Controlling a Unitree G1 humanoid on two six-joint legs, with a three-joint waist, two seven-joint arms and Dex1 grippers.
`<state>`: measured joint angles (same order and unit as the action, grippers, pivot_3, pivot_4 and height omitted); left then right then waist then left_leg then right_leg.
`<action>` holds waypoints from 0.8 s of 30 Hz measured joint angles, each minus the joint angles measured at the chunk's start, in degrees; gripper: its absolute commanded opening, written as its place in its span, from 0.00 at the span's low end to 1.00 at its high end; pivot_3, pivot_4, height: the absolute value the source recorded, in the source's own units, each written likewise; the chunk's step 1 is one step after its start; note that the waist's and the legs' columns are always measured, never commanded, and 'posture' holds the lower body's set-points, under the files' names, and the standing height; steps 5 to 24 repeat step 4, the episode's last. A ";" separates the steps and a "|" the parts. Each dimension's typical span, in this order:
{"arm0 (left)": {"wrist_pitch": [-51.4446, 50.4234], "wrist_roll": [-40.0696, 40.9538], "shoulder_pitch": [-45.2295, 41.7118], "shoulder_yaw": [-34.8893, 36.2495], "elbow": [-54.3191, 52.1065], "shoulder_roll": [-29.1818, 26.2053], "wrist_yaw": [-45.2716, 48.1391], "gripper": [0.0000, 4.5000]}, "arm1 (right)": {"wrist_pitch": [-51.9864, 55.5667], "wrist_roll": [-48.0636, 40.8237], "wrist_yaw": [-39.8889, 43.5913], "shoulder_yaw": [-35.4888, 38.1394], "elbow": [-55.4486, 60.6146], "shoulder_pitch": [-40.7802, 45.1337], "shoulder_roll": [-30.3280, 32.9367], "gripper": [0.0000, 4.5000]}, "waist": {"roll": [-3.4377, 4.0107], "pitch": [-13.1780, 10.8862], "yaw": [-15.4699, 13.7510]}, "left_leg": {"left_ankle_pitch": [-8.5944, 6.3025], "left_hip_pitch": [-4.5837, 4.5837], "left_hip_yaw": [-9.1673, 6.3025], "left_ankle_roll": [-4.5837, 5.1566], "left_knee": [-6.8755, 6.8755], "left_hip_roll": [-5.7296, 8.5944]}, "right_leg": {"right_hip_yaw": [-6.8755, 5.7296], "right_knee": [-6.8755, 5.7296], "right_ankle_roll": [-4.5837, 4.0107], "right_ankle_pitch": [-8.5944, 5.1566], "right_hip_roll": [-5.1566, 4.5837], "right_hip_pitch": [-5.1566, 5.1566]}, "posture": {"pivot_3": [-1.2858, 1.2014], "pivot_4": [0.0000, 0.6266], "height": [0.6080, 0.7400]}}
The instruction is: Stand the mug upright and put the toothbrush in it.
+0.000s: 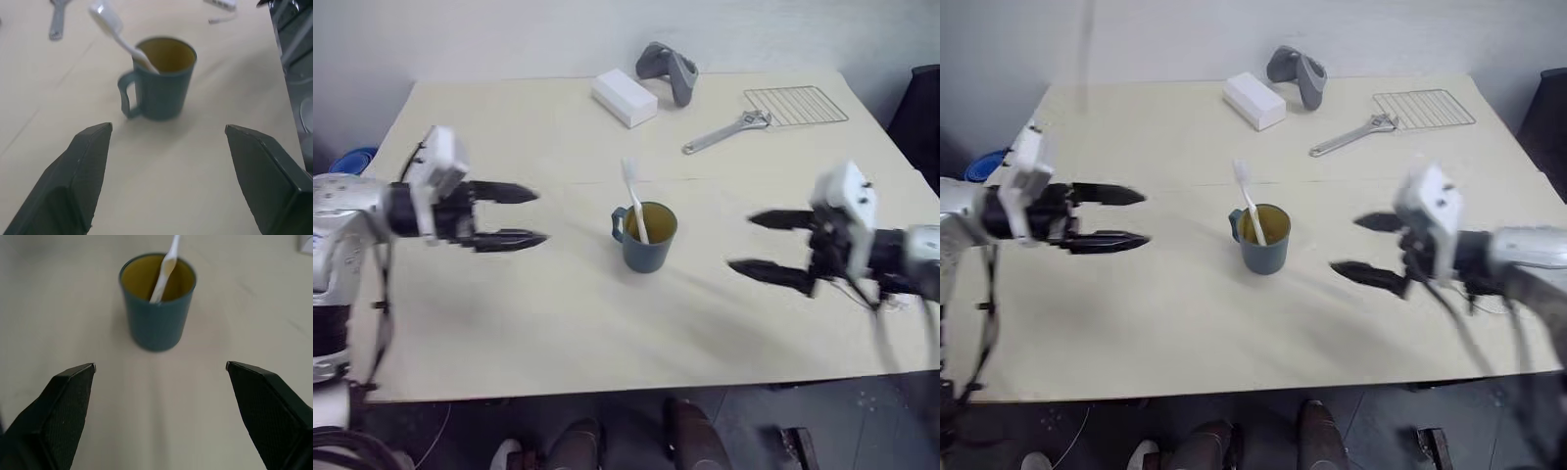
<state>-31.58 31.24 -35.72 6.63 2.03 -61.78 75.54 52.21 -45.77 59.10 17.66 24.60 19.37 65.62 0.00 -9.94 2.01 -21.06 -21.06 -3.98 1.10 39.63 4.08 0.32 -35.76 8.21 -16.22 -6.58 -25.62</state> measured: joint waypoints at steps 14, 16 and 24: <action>5.21 -2.78 -0.09 0.99 5.88 -4.43 4.55 0.87 | -2.72 0.71 4.32 4.09 -5.30 -0.75 1.97 0.99 | 0.00 0.00 -0.63 | -0.02 0.05 -0.03 0.03 0.12 0.02 | 0.02 -0.08 0.01 0.00 -0.08 0.07 | 0.52 0.24 1.00; 5.21 -2.78 -0.09 0.99 5.88 -4.43 4.55 0.87 | -2.72 0.71 4.32 4.09 -5.30 -0.75 1.97 0.99 | 0.00 0.00 -0.63 | -0.02 0.05 -0.03 0.03 0.12 0.02 | 0.02 -0.08 0.01 0.00 -0.08 0.07 | 0.52 0.24 1.00; 5.21 -2.78 -0.09 0.99 5.88 -4.43 4.55 0.87 | -2.72 0.71 4.32 4.09 -5.30 -0.75 1.97 0.99 | 0.00 0.00 -0.63 | -0.02 0.05 -0.03 0.03 0.12 0.02 | 0.02 -0.08 0.01 0.00 -0.08 0.07 | 0.52 0.24 1.00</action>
